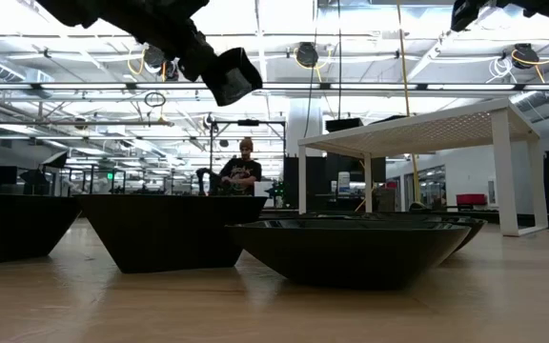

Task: Pick & Place Mini shaped plates
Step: Stack the distorted square plate on top of the other distorted square plates on the shelf

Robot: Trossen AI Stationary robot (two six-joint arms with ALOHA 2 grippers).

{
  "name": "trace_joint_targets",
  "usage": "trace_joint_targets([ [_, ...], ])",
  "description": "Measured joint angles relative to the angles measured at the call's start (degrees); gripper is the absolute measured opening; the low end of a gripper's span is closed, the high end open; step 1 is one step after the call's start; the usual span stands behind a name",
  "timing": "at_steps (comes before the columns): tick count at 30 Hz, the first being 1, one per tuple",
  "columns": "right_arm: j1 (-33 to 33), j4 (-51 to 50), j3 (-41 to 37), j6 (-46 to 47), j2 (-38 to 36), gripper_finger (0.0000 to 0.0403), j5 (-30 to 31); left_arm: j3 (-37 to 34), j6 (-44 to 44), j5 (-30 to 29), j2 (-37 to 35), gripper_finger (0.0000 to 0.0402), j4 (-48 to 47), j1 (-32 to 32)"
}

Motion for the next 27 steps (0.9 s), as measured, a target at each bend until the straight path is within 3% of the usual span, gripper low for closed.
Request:
trace_joint_targets([
  [2, 0.0, -0.1, 0.0, -1.6, 1.1, 0.0073, 0.4, 0.0, 1.5, 0.8, 0.4, 0.0006, 0.1, 0.3],
  [6, 0.1, 3.4, 0.0, -5.8, 6.6, 0.0073, 7.0, 0.0, 3.6, 1.3, 0.5, 0.0005, 0.1, 1.0],
  [11, 1.5, 24.7, 0.3, -9.2, 26.1, 0.008, 9.2, 0.0, 4.6, 3.3, 0.5, 0.0003, 0.0, 1.5],
  [13, 1.8, 29.9, 2.6, -9.8, 35.5, 0.0096, 12.8, 0.0, 4.7, 3.6, 0.5, 0.0006, 0.0, 1.6],
  [19, 1.5, 21.3, 16.9, -13.0, 55.8, 0.0192, 30.7, 0.0, 5.7, 3.5, 0.5, 0.0005, -0.2, 1.6],
  [23, 2.1, 20.3, 24.9, -14.1, 64.6, 0.0242, 31.0, 0.0, 6.1, 3.3, 0.5, 0.0006, -0.4, 1.7],
  [27, 3.2, 20.3, 30.0, -17.0, 70.1, 0.0251, 31.2, 0.0, 6.0, 3.3, 0.5, 0.0006, -0.4, 1.6],
])
